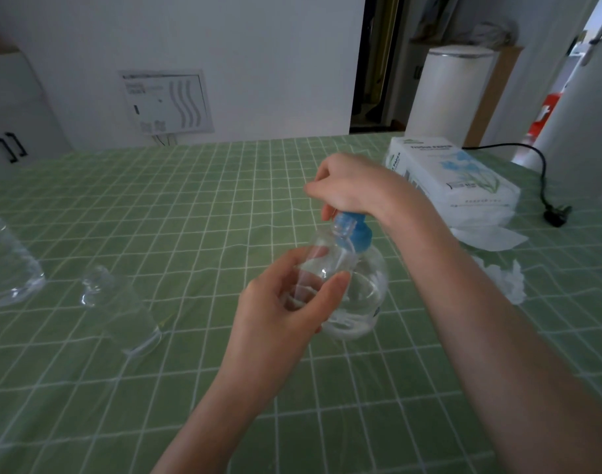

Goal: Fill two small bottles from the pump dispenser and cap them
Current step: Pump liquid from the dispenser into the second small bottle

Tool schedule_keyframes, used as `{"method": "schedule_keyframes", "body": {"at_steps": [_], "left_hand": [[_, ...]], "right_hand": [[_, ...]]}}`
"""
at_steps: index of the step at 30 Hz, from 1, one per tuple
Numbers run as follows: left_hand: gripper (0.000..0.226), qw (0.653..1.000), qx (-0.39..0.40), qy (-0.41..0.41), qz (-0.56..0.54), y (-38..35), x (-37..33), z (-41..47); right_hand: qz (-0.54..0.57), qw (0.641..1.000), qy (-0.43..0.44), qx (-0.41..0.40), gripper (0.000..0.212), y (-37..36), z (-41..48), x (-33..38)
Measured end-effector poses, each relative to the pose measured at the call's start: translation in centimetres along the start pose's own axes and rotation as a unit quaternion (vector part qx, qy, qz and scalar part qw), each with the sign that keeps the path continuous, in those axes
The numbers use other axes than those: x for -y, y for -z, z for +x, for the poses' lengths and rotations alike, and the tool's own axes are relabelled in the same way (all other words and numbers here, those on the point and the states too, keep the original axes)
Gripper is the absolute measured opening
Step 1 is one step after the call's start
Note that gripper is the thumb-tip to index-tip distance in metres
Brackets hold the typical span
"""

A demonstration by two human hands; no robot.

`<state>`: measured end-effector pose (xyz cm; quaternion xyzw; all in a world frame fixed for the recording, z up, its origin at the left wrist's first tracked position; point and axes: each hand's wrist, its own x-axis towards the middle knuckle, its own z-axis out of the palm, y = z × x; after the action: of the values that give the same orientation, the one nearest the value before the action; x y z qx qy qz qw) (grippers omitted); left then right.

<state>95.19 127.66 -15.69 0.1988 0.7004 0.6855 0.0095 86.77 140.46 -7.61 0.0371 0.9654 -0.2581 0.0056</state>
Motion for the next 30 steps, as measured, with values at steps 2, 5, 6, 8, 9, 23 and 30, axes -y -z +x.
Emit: {"method": "schedule_keyframes", "body": {"at_steps": [2,5,6,8,9,23,30], "left_hand": [[0.025,1.000,-0.004,0.000,-0.003,0.0,0.0,0.0],[0.029,1.000,0.000,-0.001,-0.007,0.0,0.0,0.0],[0.028,1.000,0.003,-0.002,-0.008,-0.1,0.0,-0.1],[0.025,1.000,0.004,-0.004,-0.009,-0.1,0.0,-0.1],[0.023,1.000,0.004,-0.004,-0.006,-0.1,0.1,-0.1],[0.025,1.000,0.000,-0.006,-0.006,-0.1,-0.1,0.1],[0.030,1.000,-0.002,0.000,-0.013,-0.2,-0.3,0.1]], "right_hand": [[-0.004,1.000,-0.001,-0.001,0.031,0.2,0.0,0.1],[-0.010,1.000,-0.007,0.010,0.030,0.0,0.1,0.2],[-0.011,1.000,-0.009,0.011,0.030,0.0,0.1,0.2],[-0.012,1.000,-0.010,0.014,0.030,-0.1,0.1,0.2],[-0.014,1.000,-0.010,0.016,0.031,-0.2,0.1,0.1],[0.015,0.999,0.014,-0.050,0.030,-0.1,0.3,-0.3],[0.019,0.998,0.036,-0.037,0.034,1.0,-0.2,0.1]]}}
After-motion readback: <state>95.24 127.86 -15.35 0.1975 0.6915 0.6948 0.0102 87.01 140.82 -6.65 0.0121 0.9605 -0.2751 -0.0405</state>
